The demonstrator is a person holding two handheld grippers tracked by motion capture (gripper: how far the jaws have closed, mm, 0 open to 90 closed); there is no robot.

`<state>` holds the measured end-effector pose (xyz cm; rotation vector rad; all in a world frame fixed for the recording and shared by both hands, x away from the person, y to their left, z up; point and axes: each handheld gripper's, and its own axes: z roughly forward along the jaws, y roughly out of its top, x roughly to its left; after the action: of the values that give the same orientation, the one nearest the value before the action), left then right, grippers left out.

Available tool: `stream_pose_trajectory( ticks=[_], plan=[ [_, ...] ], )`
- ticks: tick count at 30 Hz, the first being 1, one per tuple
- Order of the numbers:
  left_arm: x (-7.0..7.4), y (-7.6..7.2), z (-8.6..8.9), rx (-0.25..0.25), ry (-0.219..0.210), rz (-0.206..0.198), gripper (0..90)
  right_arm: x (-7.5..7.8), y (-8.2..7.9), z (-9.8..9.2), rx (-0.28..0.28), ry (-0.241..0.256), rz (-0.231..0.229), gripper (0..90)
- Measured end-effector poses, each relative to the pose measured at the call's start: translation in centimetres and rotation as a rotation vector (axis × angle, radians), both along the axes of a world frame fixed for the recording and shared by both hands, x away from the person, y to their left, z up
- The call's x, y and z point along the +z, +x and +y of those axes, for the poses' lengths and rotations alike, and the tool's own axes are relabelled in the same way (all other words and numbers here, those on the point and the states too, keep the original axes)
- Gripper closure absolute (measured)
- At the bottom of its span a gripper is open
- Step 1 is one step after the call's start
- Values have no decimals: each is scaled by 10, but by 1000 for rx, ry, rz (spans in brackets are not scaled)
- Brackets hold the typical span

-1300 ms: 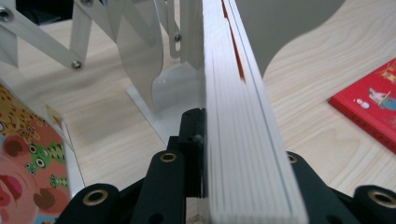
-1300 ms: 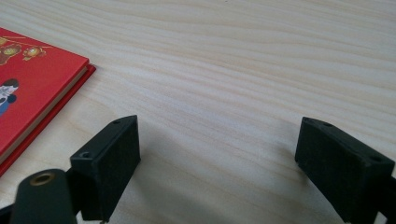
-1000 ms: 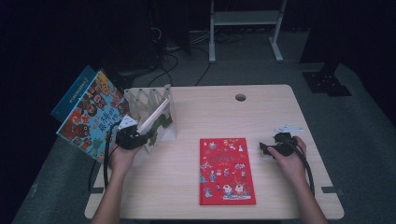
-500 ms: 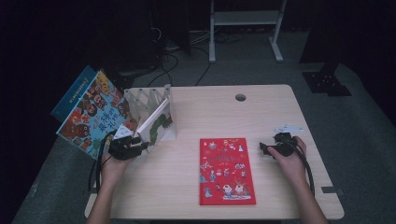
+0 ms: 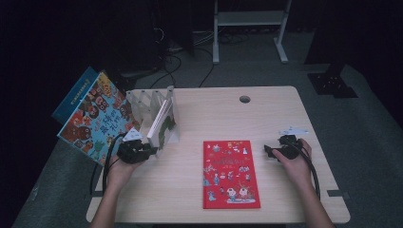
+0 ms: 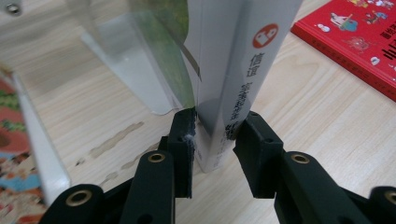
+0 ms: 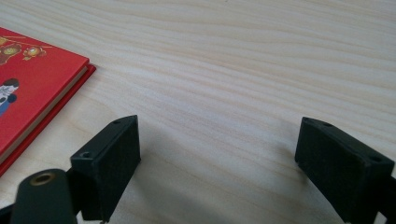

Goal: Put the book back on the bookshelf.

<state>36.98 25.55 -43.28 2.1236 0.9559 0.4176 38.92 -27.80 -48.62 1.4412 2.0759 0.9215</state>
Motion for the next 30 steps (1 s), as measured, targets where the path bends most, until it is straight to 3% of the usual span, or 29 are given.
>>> stream_pose_trajectory(
  ticks=[19, 30],
  plan=[
    [-2, 16, -46, -40, -14, -3, 604, 0, 0, 0, 1, -1, -1, 129],
    [-4, 25, -61, -7, -32, -21, 576, 0, 0, 0, 0, 0, 0, 129]
  ],
)
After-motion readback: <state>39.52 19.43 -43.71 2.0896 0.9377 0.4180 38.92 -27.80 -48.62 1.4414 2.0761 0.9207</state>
